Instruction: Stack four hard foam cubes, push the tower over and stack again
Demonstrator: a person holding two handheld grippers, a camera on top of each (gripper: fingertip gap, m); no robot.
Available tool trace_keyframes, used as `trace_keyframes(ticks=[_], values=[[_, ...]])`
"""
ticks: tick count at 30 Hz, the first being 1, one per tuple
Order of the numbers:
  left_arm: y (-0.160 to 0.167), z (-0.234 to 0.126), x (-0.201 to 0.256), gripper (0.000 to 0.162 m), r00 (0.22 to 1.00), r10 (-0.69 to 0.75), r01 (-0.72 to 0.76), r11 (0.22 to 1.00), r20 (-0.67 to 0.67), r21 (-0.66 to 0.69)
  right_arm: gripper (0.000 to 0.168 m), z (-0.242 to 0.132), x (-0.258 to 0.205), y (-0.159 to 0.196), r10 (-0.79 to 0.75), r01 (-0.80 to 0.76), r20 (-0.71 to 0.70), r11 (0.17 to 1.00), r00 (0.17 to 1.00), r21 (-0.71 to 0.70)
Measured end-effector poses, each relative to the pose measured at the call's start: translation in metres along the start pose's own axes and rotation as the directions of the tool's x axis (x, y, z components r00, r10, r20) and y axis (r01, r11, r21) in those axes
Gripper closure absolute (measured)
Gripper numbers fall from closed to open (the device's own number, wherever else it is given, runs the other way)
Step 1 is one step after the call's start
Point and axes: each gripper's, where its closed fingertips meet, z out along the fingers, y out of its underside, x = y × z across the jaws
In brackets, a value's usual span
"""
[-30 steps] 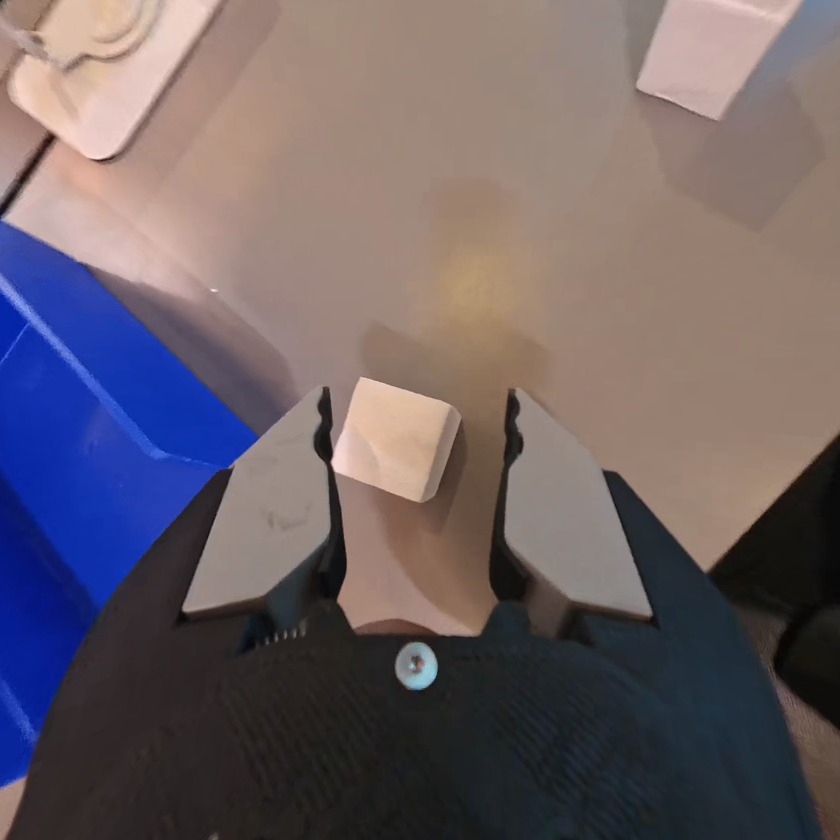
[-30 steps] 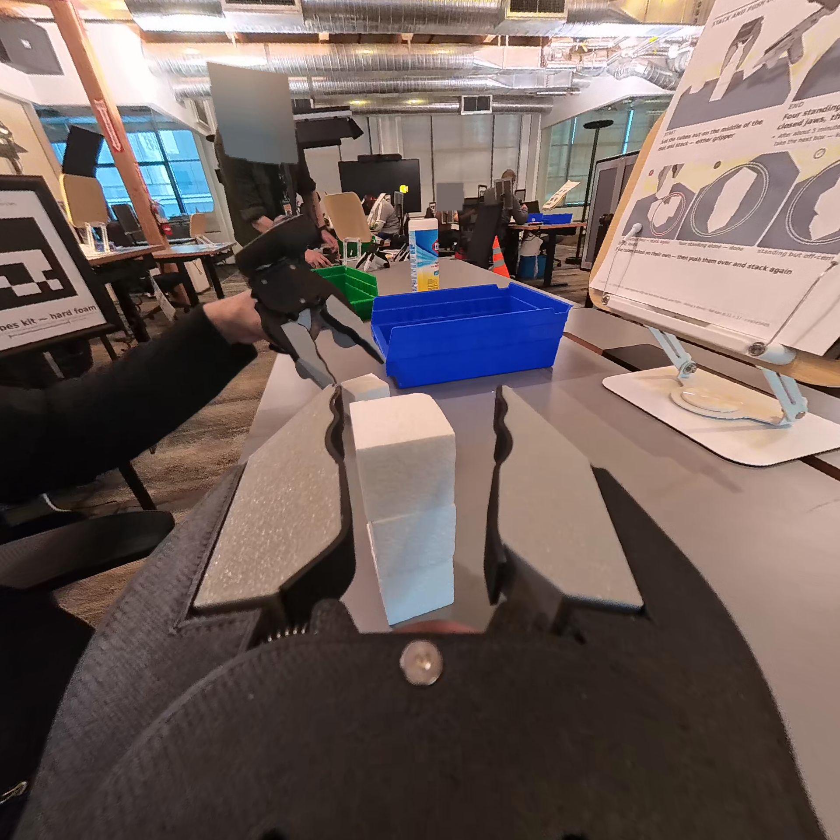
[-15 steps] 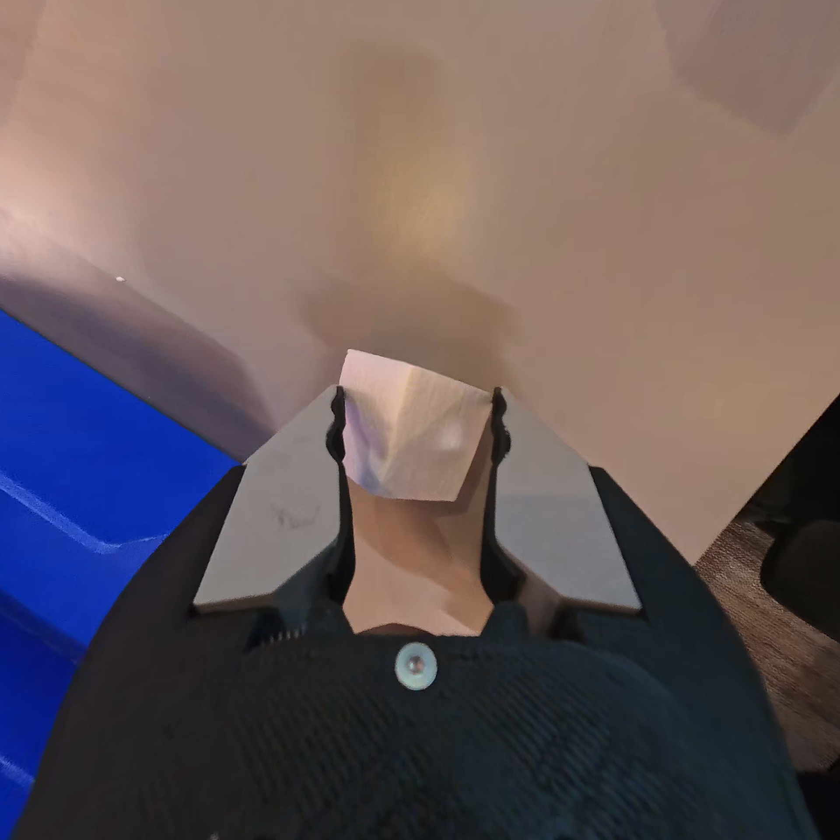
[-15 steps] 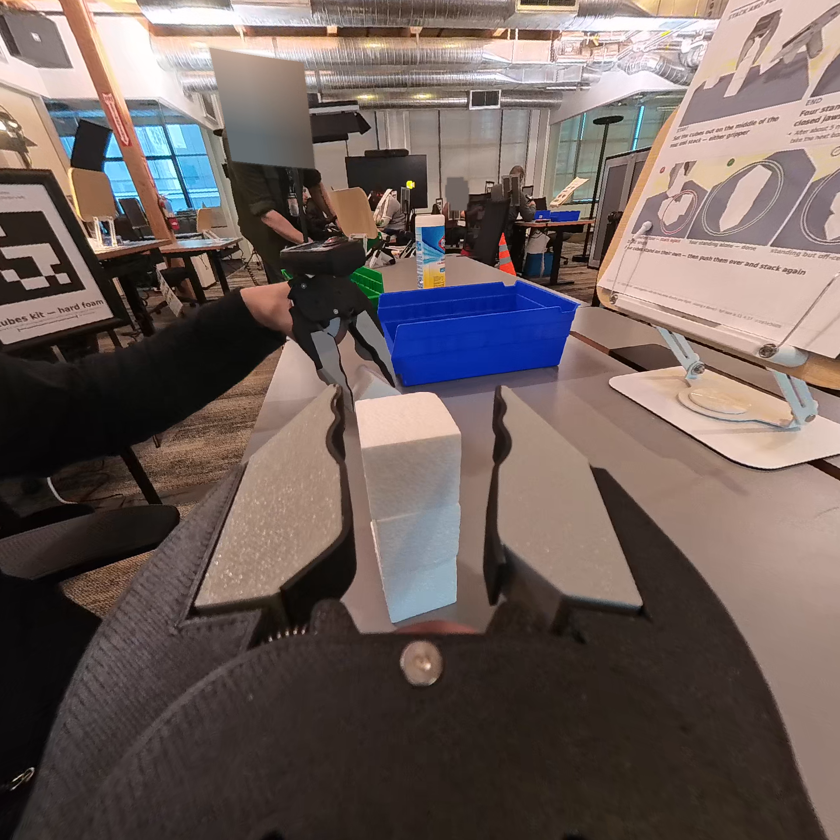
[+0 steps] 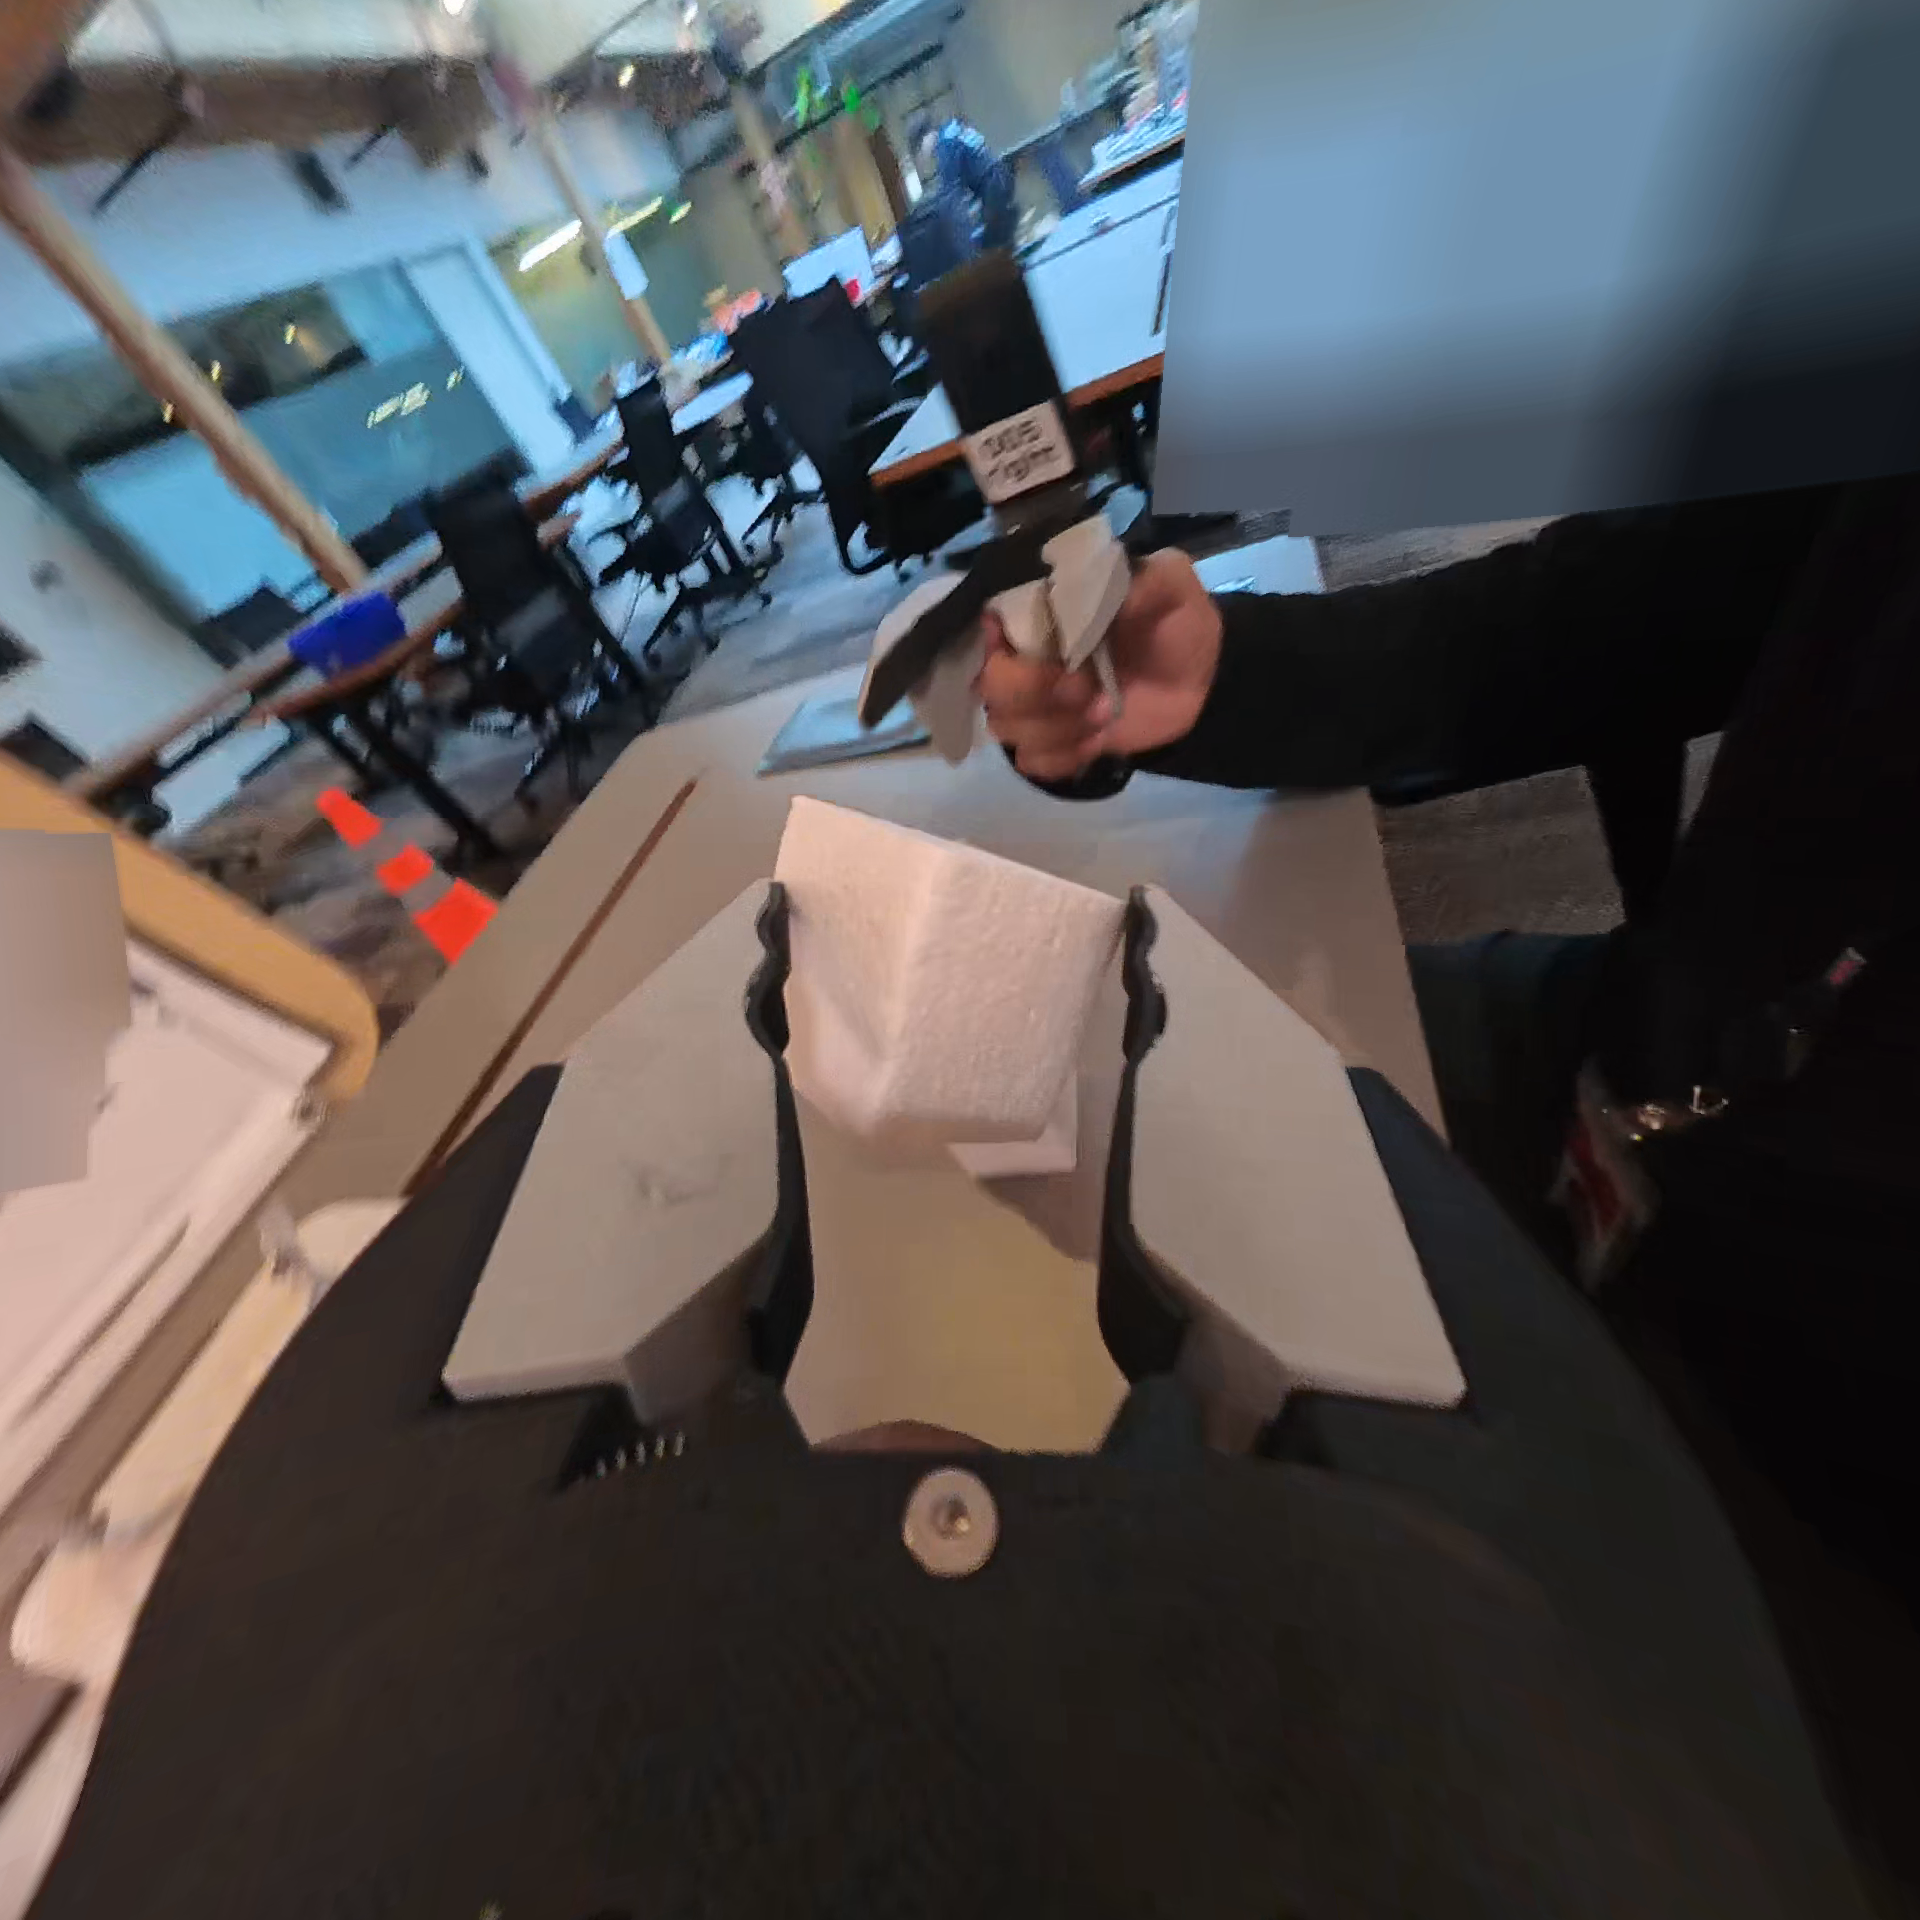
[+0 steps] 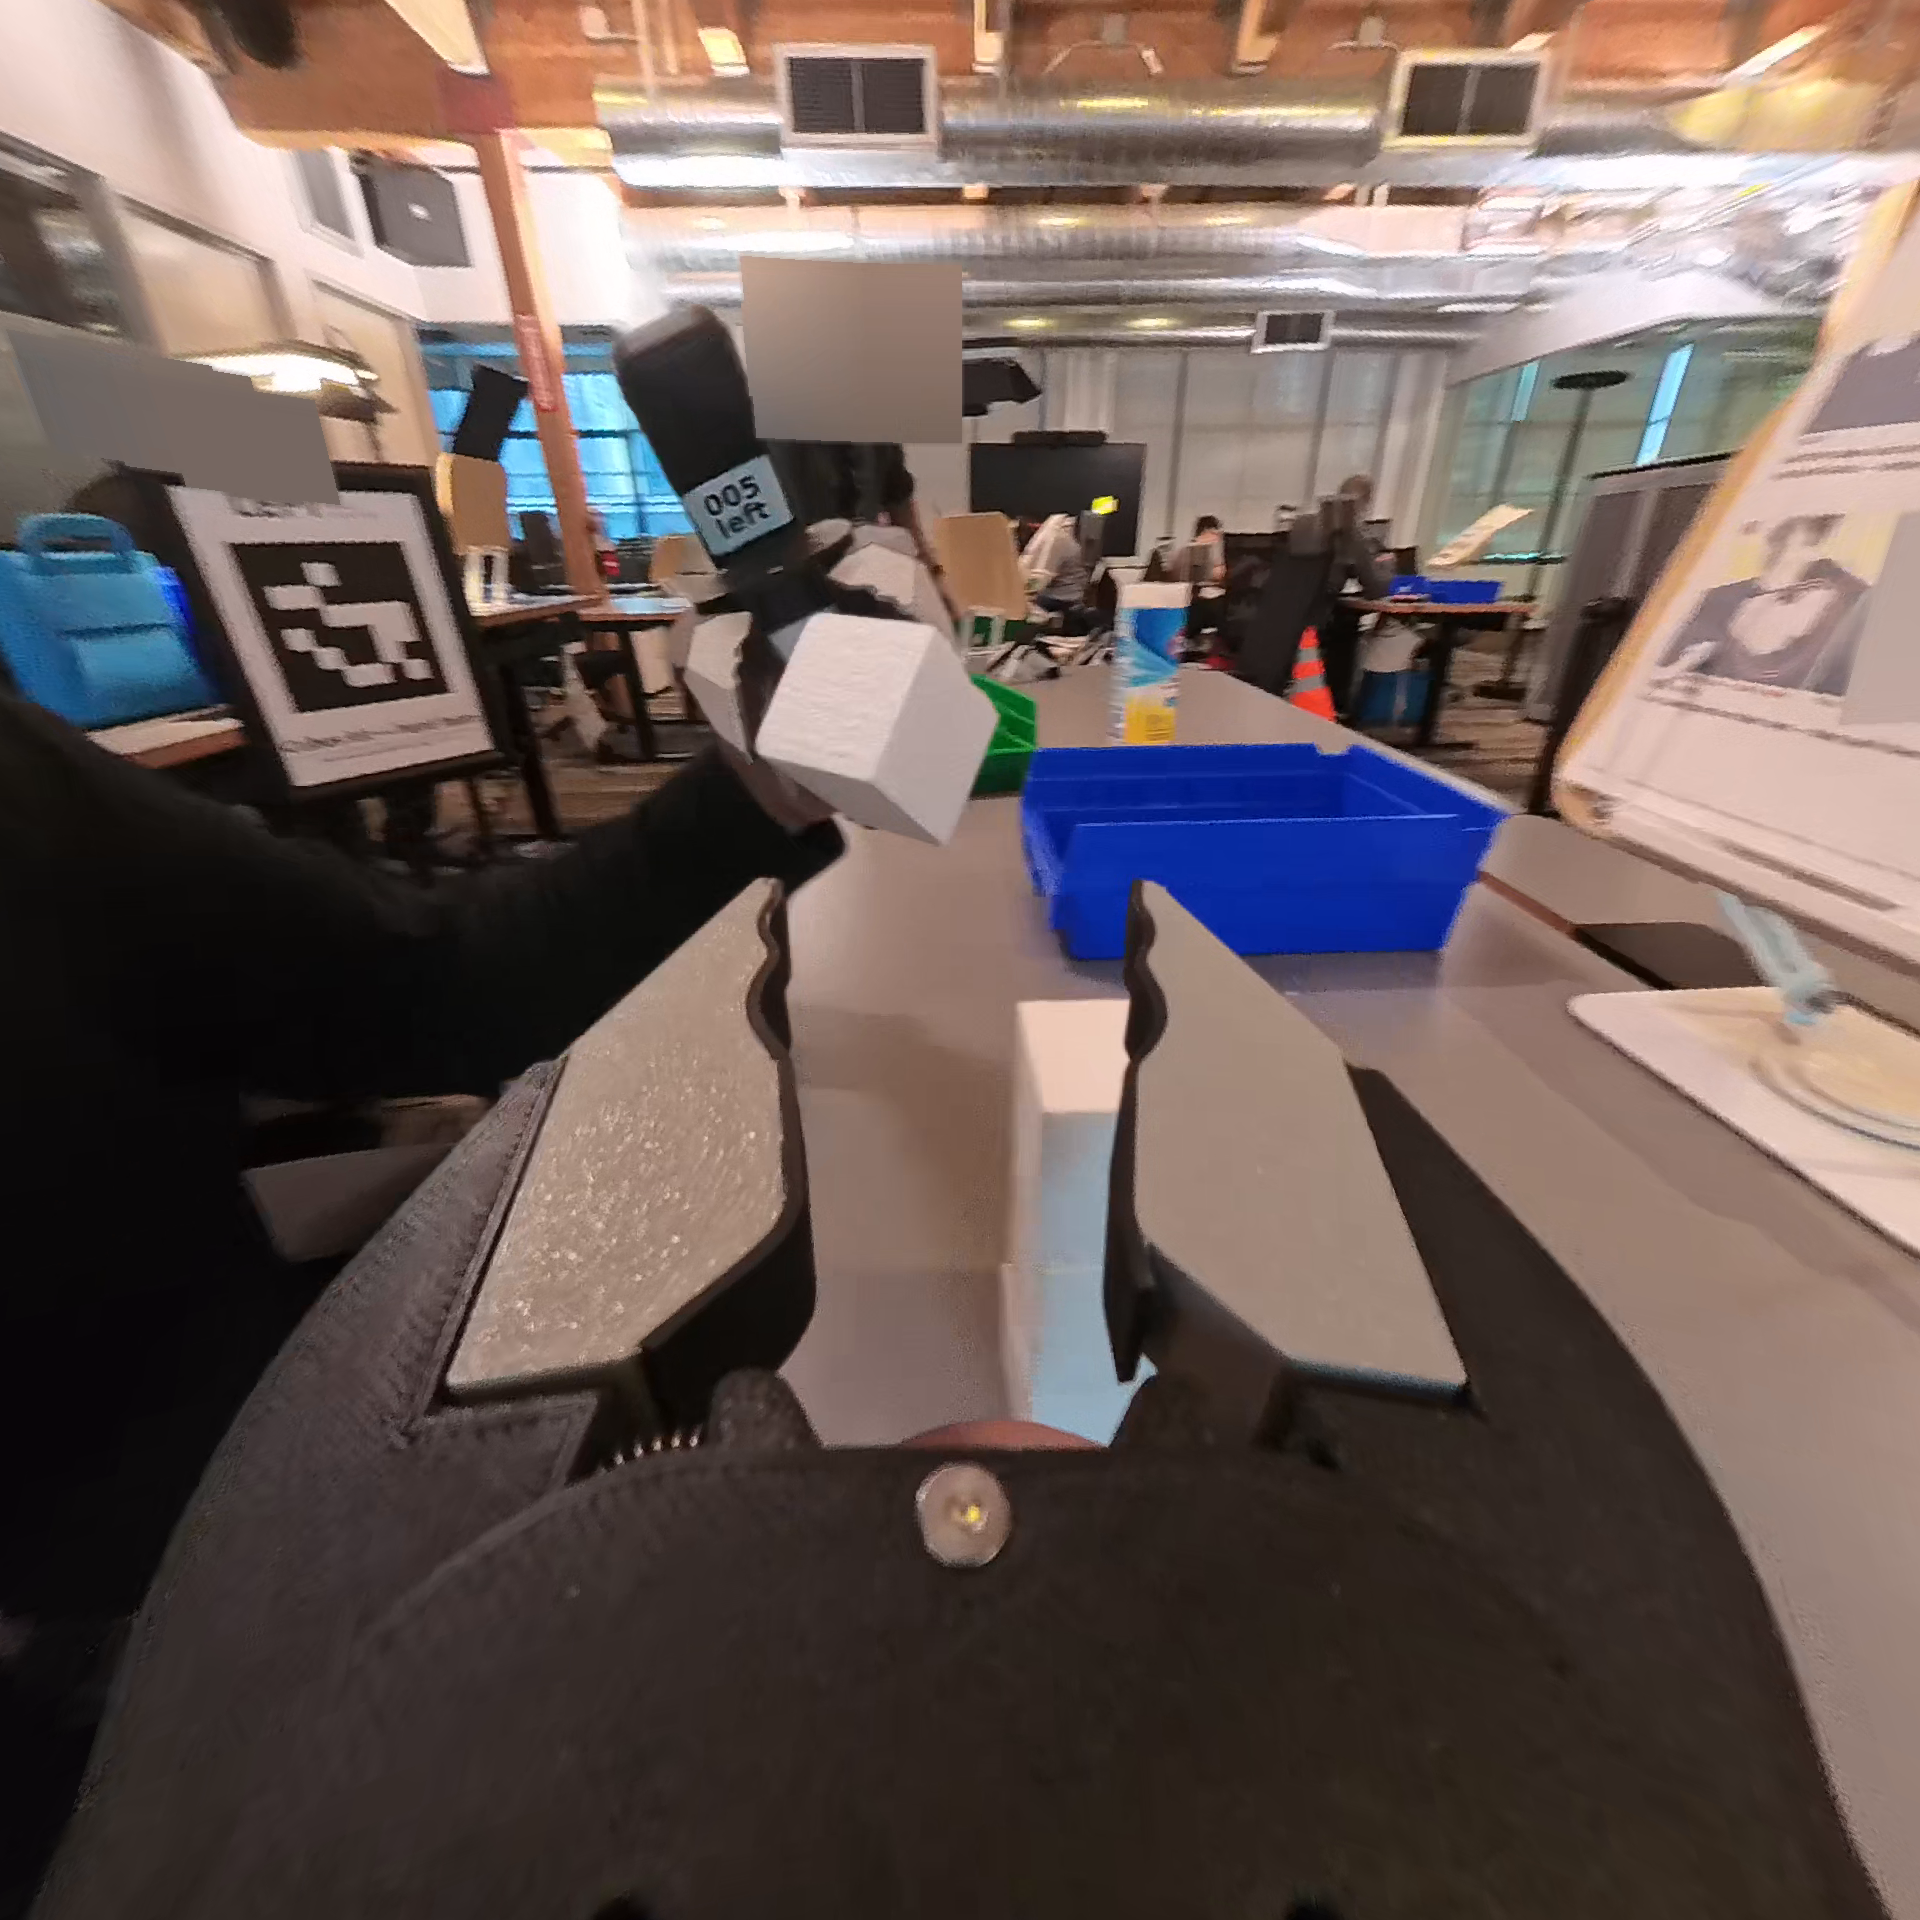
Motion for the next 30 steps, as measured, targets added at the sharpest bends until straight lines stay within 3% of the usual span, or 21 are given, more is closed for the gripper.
trace_keyframes(ticks=[4,7,13,18,30], values=[[-0.025,0.035,0.03,0.099,0.985,0.157,-0.154,0.987,-0.07,0.05,0.104,0.005,-0.033,-0.001,0.145,-0.136,0.167,0.989,0.975,-0.063],[-0.041,0.053,0.054,0.099,0.96,0.241,-0.229,0.968,-0.142,0.098,0.104,0.006,-0.045,0.001,0.267,-0.246,0.213,0.961,0.94,-0.124],[-0.046,0.078,0.076,0.098,0.918,0.34,-0.333,0.94,-0.202,0.07,0.104,0.002,-0.068,-0.016,0.416,-0.399,0.368,0.908,0.832,-0.123],[-0.043,0.087,0.079,0.098,0.906,0.359,-0.358,0.932,-0.224,0.047,0.119,0.001,-0.066,-0.01,0.404,-0.381,0.363,0.914,0.839,-0.136],[-0.043,0.091,0.088,0.099,0.89,0.351,-0.34,0.936,-0.292,0.089,0.109,0.003,-0.071,-0.008,0.381,-0.362,0.401,0.923,0.833,-0.126]])
